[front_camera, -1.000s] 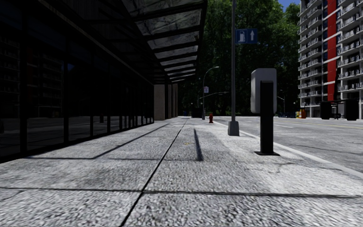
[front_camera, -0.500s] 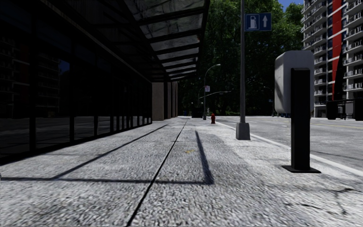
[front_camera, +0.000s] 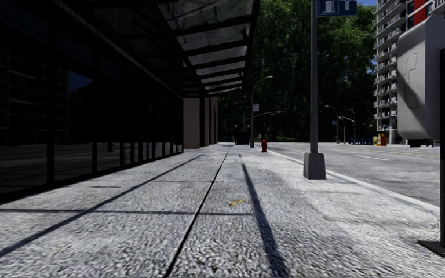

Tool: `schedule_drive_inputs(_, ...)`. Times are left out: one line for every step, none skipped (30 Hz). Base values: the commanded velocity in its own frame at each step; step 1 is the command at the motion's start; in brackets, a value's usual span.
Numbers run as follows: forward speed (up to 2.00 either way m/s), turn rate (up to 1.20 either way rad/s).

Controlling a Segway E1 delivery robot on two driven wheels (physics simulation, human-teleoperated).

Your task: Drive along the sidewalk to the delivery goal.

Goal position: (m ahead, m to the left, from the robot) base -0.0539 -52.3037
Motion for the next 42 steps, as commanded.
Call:
schedule_drive_inputs(2.00,0.00)
schedule_drive_inputs(2.00,0.00)
schedule_drive_inputs(2.00,0.00)
schedule_drive_inputs(2.00,0.00)
schedule_drive_inputs(2.00,0.00)
schedule_drive_inputs(2.00,0.00)
schedule_drive_inputs(2.00,0.00)
schedule_drive_inputs(2.00,0.00)
schedule_drive_inputs(2.00,0.00)
schedule_drive_inputs(2.00,0.00)
schedule_drive_inputs(2.00,0.00)
schedule_drive_inputs(2.00,0.00)
schedule_drive_inputs(2.00,0.00)
schedule_drive_inputs(2.00,0.00)
schedule_drive_inputs(2.00,0.00)
schedule_drive_inputs(2.00,0.00)
schedule_drive_inputs(2.00,0.00)
schedule_drive_inputs(2.00,0.00)
schedule_drive_inputs(2.00,0.00)
schedule_drive_inputs(2.00,0.00)
schedule_drive_inputs(2.00,0.00)
schedule_drive_inputs(2.00,0.00)
schedule_drive_inputs(2.00,0.00)
schedule_drive_inputs(2.00,0.00)
schedule_drive_inputs(2.00,0.00)
schedule_drive_inputs(2.00,0.00)
schedule_drive_inputs(2.00,0.00)
schedule_drive_inputs(2.00,0.00)
schedule_drive_inputs(2.00,0.00)
schedule_drive_inputs(2.00,0.00)
schedule_drive_inputs(2.00,0.00)
schedule_drive_inputs(2.00,0.00)
schedule_drive_inputs(2.00,0.00)
schedule_drive_inputs(2.00,0.00)
schedule_drive_inputs(2.00,0.00)
schedule_drive_inputs(2.00,0.00)
schedule_drive_inputs(2.00,0.00)
schedule_drive_inputs(2.00,0.00)
schedule_drive_inputs(2.00,0.00)
schedule_drive_inputs(2.00,0.00)
schedule_drive_inputs(2.00,0.00)
schedule_drive_inputs(2.00,0.00)
